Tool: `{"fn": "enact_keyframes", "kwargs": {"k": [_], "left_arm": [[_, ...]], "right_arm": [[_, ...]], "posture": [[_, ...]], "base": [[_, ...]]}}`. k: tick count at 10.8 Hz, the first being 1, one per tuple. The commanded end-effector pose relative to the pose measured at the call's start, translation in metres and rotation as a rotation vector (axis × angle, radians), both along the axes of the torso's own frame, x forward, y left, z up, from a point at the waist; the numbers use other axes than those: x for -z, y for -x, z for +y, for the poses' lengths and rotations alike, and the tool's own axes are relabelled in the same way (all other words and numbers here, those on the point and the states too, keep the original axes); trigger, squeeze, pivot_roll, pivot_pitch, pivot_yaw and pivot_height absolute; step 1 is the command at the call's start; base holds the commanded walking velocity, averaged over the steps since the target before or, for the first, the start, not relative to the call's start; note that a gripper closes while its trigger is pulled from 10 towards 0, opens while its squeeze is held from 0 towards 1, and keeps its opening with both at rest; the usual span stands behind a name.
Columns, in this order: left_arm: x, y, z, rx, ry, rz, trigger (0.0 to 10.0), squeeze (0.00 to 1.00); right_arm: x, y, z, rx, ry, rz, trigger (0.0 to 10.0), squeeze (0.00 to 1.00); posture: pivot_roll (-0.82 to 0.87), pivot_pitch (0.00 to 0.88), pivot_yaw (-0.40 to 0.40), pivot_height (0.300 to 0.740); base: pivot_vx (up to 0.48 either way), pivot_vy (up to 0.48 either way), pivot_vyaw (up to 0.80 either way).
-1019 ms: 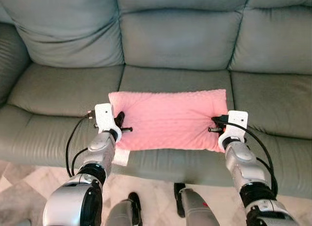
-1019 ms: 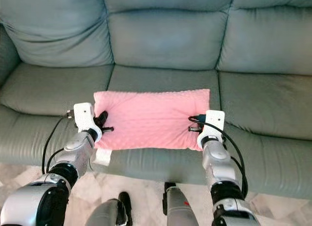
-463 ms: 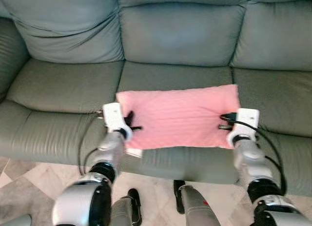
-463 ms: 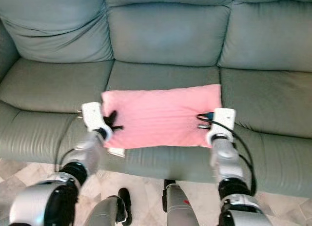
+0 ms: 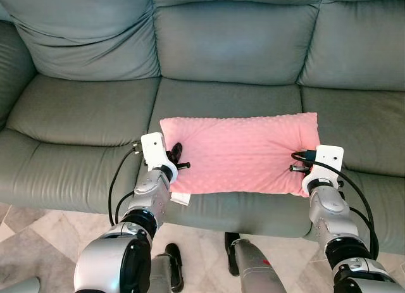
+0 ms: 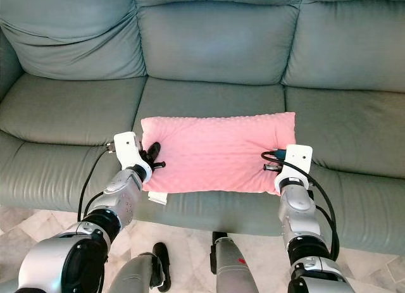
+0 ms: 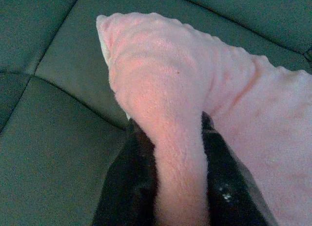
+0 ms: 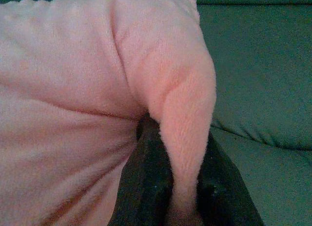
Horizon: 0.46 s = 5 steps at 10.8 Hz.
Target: Move the pillow to the sofa
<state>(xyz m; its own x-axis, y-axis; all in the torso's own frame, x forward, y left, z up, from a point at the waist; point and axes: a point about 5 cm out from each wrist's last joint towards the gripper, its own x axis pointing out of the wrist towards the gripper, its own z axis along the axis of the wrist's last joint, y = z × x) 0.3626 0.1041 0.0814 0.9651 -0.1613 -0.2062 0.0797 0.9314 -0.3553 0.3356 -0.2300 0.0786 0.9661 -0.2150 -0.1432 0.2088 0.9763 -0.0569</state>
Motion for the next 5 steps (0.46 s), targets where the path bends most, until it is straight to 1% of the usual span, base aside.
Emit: {"fn": "enact_keyframes", "kwargs": {"k": [1, 3, 5], "left_arm": [[0.0087, 0.0041, 0.0062, -0.018, 0.005, 0.038, 10.0, 1.00], [0.0078, 0.0035, 0.0062, -0.017, 0.013, 0.037, 10.0, 1.00], [0.0066, 0.0025, 0.0061, -0.018, 0.002, 0.037, 10.0, 1.00]], "right_arm": [[0.0089, 0.0072, -0.0075, 0.045, -0.008, 0.023, 10.0, 1.00], [0.0099, 0.0073, -0.0024, 0.024, -0.018, 0.016, 10.0, 1.00], [0.0126, 0.0089, -0.0007, 0.018, -0.021, 0.019, 10.0, 1.00]], "posture": [[-0.22, 0.406, 0.094, 0.740], [-0.22, 0.409, 0.094, 0.740], [-0.23, 0.411, 0.093, 0.740]], "base": [[0.000, 0.000, 0.00], [0.000, 0.000, 0.00], [0.000, 0.000, 0.00]]}}
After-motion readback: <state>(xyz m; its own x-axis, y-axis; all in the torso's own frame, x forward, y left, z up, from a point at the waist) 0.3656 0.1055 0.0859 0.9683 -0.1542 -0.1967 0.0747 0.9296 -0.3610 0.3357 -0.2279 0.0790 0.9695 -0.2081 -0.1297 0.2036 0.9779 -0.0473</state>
